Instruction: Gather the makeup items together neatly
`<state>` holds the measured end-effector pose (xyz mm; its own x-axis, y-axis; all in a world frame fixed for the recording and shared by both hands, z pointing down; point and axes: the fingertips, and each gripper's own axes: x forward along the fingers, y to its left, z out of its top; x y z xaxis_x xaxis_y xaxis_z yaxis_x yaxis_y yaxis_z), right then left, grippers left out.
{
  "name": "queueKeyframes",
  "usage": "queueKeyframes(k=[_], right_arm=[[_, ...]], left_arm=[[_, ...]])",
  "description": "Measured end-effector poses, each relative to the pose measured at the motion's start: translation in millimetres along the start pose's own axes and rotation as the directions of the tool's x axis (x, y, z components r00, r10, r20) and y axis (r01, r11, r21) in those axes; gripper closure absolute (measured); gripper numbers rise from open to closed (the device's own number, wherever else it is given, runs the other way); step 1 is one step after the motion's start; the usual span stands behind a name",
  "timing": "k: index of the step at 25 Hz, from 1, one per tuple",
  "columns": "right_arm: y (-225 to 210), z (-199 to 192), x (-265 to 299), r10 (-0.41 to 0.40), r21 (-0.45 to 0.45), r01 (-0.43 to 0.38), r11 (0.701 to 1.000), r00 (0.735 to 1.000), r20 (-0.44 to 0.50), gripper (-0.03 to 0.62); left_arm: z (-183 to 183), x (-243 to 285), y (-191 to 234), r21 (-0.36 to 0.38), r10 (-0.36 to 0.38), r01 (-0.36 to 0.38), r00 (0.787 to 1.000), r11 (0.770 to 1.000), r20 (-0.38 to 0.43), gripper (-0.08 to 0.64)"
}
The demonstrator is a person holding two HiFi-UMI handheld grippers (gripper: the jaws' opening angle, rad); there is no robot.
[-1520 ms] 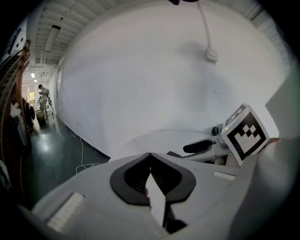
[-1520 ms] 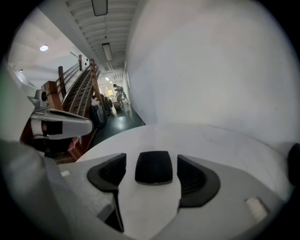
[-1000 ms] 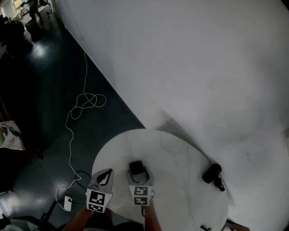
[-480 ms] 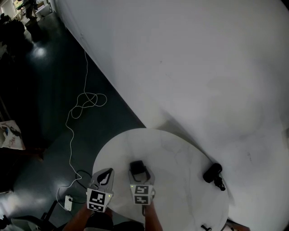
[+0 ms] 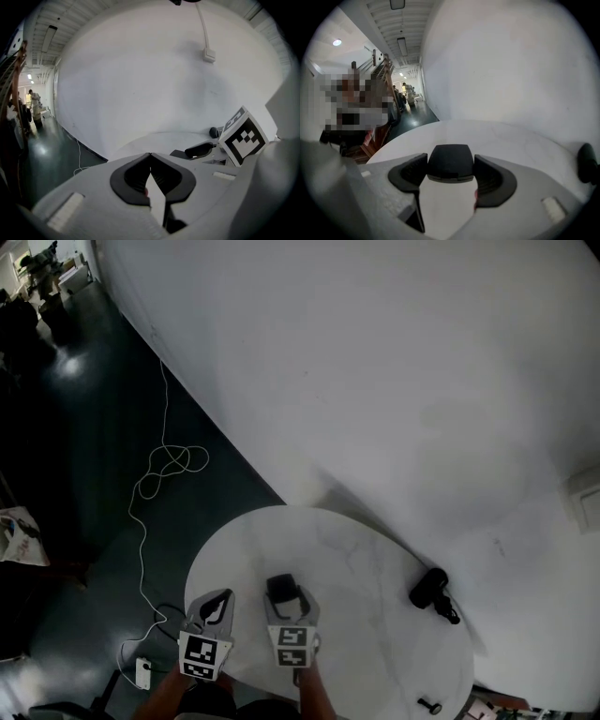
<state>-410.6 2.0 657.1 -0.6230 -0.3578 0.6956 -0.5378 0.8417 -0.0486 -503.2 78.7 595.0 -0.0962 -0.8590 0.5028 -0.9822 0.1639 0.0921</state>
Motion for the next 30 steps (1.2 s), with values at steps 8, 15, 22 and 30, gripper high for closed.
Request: queueKeyframes(k=[8,15,22,30], right_arm=[[-42,2,-56,-0.087,0.060,0.083,0.995,0.995,0.054,0.278],[-87,-13,-113,-0.185,0.129,0.173,0.976,0.980,0.080,0.278],[-129,-37,-169,-0.281,0.200,0.258,0.945,0.956,0.091,0.278],[-173,-79,-234,-0.395,0.290,0.359,0.887,0.915,0.076,0.279]], left_arm=[[31,0,-55,0.061,-0.090,0.087,0.995,0.994,0.045,0.549],[52,4,-119,0.125,-0.189,0.180,0.980,0.976,0.060,0.549],[63,7,-189,0.186,-0.294,0.279,0.954,0.942,0.060,0.549],[61,3,-268,0.244,-0.406,0.388,0.913,0.889,0.029,0.549]])
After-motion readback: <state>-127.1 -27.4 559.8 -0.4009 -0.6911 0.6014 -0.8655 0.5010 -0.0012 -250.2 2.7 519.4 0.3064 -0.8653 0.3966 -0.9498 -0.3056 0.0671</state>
